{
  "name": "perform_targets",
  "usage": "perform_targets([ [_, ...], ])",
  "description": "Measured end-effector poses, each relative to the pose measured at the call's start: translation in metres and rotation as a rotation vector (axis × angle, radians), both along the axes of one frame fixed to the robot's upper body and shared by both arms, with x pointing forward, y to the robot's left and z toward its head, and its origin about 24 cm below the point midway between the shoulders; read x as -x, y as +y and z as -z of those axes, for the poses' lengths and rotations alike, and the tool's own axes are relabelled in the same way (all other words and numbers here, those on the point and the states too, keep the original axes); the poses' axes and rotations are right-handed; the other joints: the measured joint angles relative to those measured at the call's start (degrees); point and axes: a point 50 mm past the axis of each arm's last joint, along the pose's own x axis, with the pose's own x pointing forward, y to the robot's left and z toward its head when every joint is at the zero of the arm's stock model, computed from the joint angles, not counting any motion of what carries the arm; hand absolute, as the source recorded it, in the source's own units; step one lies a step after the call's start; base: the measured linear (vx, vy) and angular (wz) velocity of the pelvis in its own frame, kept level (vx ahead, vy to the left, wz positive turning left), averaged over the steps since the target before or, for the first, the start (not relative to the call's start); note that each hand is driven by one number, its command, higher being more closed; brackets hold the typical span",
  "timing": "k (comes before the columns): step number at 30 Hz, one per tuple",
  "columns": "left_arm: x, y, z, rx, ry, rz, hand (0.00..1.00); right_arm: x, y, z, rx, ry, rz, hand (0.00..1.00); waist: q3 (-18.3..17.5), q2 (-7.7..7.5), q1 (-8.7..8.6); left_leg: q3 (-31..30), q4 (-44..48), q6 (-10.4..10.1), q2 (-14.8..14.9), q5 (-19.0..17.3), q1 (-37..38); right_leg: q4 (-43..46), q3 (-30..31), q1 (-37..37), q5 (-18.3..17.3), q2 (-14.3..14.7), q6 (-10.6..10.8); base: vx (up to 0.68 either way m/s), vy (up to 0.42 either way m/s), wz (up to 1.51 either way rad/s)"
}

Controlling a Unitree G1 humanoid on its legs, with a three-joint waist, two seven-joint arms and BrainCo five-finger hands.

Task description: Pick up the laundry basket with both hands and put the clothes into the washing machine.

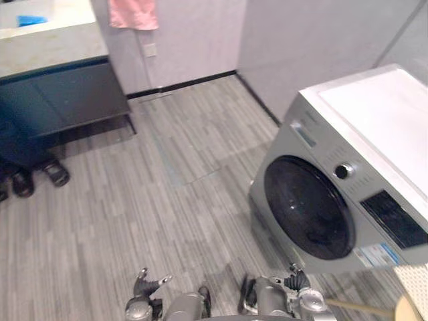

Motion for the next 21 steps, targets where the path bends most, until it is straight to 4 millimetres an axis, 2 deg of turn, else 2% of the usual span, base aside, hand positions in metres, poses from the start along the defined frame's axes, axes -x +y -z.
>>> perform_targets([
  [1, 0.000, 0.000, 0.000, 0.000, 0.000, -0.002, 0.00, -0.001, 0.000, -0.001, -0.001, -0.004, -0.001, 0.00, 0.15, -0.48, -0.12, -0.58, -0.86, -0.28, -0.69, 0.15, 0.63, -3.22, 1.21, 0.42, 1.95, 0.07, 0.20, 0.28, -0.123, 1.27],
  [2, 0.000, 0.002, 0.000, -0.002, 0.000, -0.009, 0.00, -0.001, 0.000, -0.001, 0.002, -0.005, -0.001, 0.00, 0.24, -0.85, -0.65, -2.26, -0.91, -0.93, -1.47, -0.30, 1.93, -4.03, 3.50, 0.48, 6.46, -0.54, -0.99, 0.26, -0.145, 1.23],
  [3, -0.001, 0.002, -0.001, -0.003, -0.008, -0.015, 0.00, -0.001, -0.001, -0.001, 0.002, -0.006, -0.001, 0.00, -0.18, -1.23, -1.14, -4.55, -0.29, -2.27, -1.32, -1.52, 2.90, -3.10, 3.09, 1.46, 9.31, -0.42, -3.82, 0.31, -0.174, 1.12],
  [4, -0.001, 0.003, -0.001, -0.002, -0.011, -0.024, 0.00, -0.002, 0.000, -0.002, 0.001, -0.011, -0.002, 0.00, -0.23, -0.76, -1.03, -5.33, 0.18, -3.25, -0.71, -2.03, 3.48, -2.81, 2.39, 2.07, 10.09, -0.03, -4.95, 0.50, -0.228, 0.77],
  [5, 0.003, 0.003, 0.000, 0.009, -0.011, -0.058, 0.00, -0.007, 0.003, -0.004, -0.005, -0.027, -0.006, 0.00, -0.16, 0.73, -0.19, -4.65, 5.30, -4.83, 1.48, -2.36, 1.96, -3.00, 0.45, 3.50, 9.12, 1.31, -6.22, 0.49, -0.226, 0.37],
  [6, 0.003, 0.003, 0.000, 0.016, -0.014, -0.079, 0.00, -0.012, 0.004, -0.006, -0.008, -0.045, -0.010, 0.00, 0.10, 1.18, 0.06, -2.99, 9.98, -5.36, 2.79, -2.06, -0.13, -2.86, -0.24, 4.02, 8.48, 1.93, -6.96, 0.56, -0.282, 0.29],
  [7, 0.001, 0.000, 0.000, 0.032, -0.025, -0.101, 0.00, -0.021, 0.006, -0.012, -0.010, -0.079, -0.020, 0.00, 0.47, 2.12, 0.49, 0.25, 20.14, -7.87, 5.89, -0.41, -4.09, -3.36, -1.48, 6.17, 7.60, 3.35, -8.18, 0.43, -0.235, 0.11],
  [8, 0.005, -0.004, 0.000, 0.048, -0.028, -0.129, 0.00, -0.028, 0.008, -0.016, -0.012, -0.111, -0.025, 0.00, 0.58, 2.66, 1.33, 3.73, 29.85, -8.04, 9.77, 3.59, -7.45, -5.04, -1.86, 9.30, 6.89, 4.68, -9.25, 0.44, -0.211, -0.02],
  [9, 0.006, -0.006, 0.001, 0.056, -0.027, -0.129, 0.00, -0.030, 0.008, -0.018, -0.011, -0.125, -0.025, 0.00, 0.62, 2.58, 1.91, 5.56, 33.54, -7.86, 11.44, 3.49, -8.37, -5.81, -1.76, 10.80, 6.64, 5.09, -9.63, 0.50, -0.195, -0.05],
  [10, 0.002, -0.013, 0.000, 0.078, -0.045, -0.130, 0.00, -0.036, 0.011, -0.022, -0.019, -0.146, -0.022, 0.00, 0.58, 2.04, 2.29, 8.69, 36.92, -6.78, 14.86, 2.34, -10.60, -8.42, -1.74, 14.93, 6.51, 5.09, -9.84, 0.38, -0.137, -0.01],
  [12, -0.003, -0.016, -0.001, 0.088, -0.059, -0.126, 0.00, -0.039, 0.009, -0.024, -0.016, -0.159, -0.013, 0.00, 0.58, 1.82, 2.35, 10.01, 34.82, -6.79, 16.26, 2.33, -11.04, -9.87, -1.89, 16.85, 6.50, 4.62, -9.83, 0.31, -0.084, 0.02],
  [14, -0.013, -0.021, -0.004, 0.106, -0.085, -0.111, 0.00, -0.039, 0.005, -0.024, -0.017, -0.159, 0.020, 0.00, 0.72, 1.69, 2.39, 11.89, 24.01, -7.04, 17.77, 2.51, -11.16, -11.70, -3.49, 19.55, 6.37, 3.68, -9.60, 0.29, 0.027, 0.16],
  [16, -0.021, -0.024, -0.007, 0.113, -0.103, -0.101, 0.00, -0.034, 0.002, -0.021, -0.016, -0.143, 0.041, 0.00, 0.59, 1.91, 2.35, 13.00, 13.03, -8.24, 17.50, 4.20, -10.45, -11.64, -5.03, 20.83, 5.49, 3.01, -8.19, 0.16, 0.101, 0.39],
  [17, -0.023, -0.027, -0.007, 0.121, -0.109, -0.098, 0.00, -0.028, -0.002, -0.019, -0.007, -0.127, 0.070, 0.00, -0.19, 3.29, 2.15, 13.38, 4.69, -8.14, 17.54, 12.19, -9.56, -11.54, -6.07, 21.95, 4.12, 3.40, -6.46, 0.22, 0.186, 0.48],
  [18, -0.021, -0.029, -0.006, 0.125, -0.098, -0.096, 0.00, -0.023, -0.006, -0.016, 0.002, -0.103, 0.084, 0.00, -0.70, 3.76, 1.96, 13.07, 1.39, -7.08, 17.28, 14.99, -8.30, -11.49, -6.26, 22.78, 1.97, 4.21, -4.88, 0.21, 0.188, 0.51],
  [19, -0.021, -0.029, -0.005, 0.125, -0.090, -0.091, 0.00, -0.022, -0.004, -0.014, -0.004, -0.091, 0.090, 0.00, -0.72, 3.27, 1.79, 12.71, -0.68, -7.17, 16.29, 14.45, -7.41, -11.39, -6.52, 22.89, 1.70, 3.72, -4.55, 0.17, 0.180, 0.35],
  [21, -0.017, -0.022, -0.003, 0.106, -0.070, -0.088, 0.00, -0.021, 0.006, -0.012, -0.031, -0.082, 0.091, 0.00, -0.90, 0.91, 2.48, 13.10, -5.63, -6.57, 13.27, 15.20, -4.87, -10.98, -6.36, 22.96, 1.12, 1.22, -3.65, 0.10, 0.135, 0.20],
])
